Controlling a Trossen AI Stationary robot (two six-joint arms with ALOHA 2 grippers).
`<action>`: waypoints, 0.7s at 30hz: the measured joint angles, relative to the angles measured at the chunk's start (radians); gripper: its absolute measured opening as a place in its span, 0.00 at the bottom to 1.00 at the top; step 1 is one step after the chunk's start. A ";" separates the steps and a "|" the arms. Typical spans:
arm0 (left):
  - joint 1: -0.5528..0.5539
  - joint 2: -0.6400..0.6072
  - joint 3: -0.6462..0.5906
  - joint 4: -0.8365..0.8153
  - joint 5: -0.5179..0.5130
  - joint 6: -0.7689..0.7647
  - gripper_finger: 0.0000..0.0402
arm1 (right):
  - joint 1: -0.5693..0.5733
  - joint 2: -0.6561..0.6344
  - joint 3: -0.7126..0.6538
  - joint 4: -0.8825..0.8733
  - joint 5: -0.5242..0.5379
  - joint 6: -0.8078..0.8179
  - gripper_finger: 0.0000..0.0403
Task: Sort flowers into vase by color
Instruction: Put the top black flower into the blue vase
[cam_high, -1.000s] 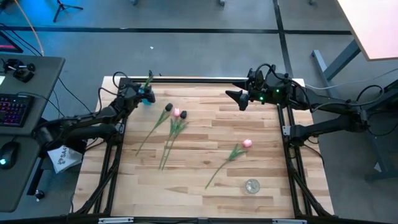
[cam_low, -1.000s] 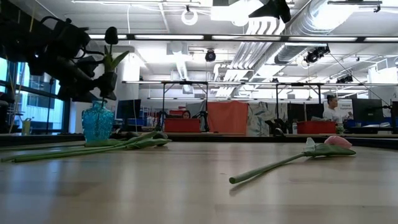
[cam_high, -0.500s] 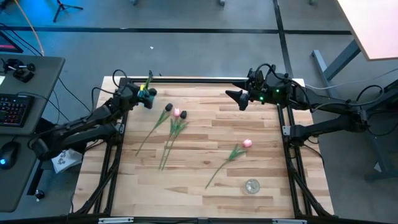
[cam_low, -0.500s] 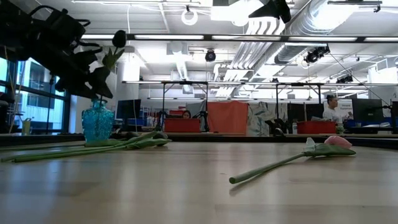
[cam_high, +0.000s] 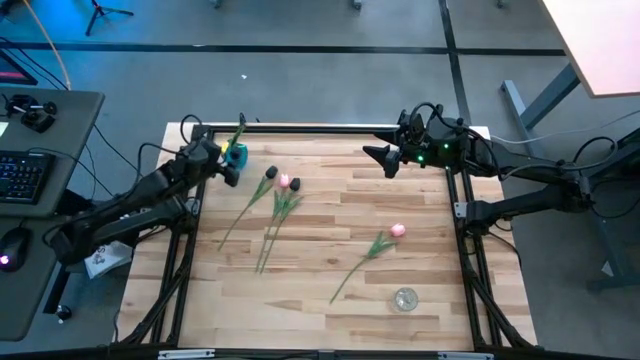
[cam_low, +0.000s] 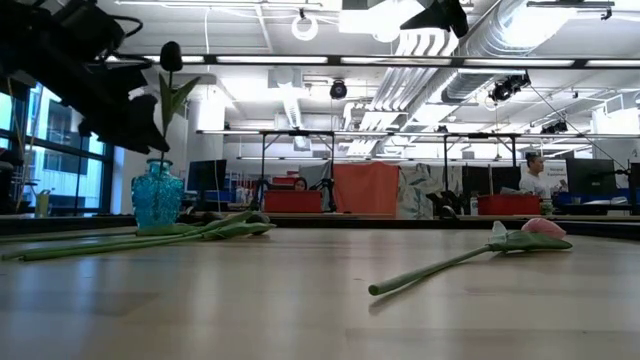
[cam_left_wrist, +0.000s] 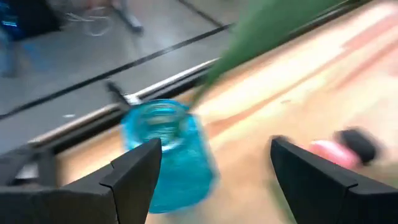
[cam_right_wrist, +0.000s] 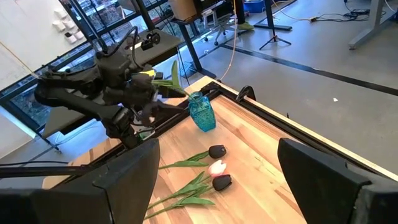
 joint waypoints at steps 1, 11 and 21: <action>-0.017 -0.006 0.000 -0.004 0.015 -0.027 0.72 | 0.000 0.000 0.000 0.000 0.000 0.000 0.80; -0.217 -0.007 0.001 -0.031 0.063 -0.160 0.72 | 0.000 0.014 0.000 -0.002 0.000 -0.019 0.80; -0.422 -0.008 0.001 -0.030 0.146 -0.210 0.72 | 0.000 0.044 0.000 -0.039 -0.004 -0.037 0.80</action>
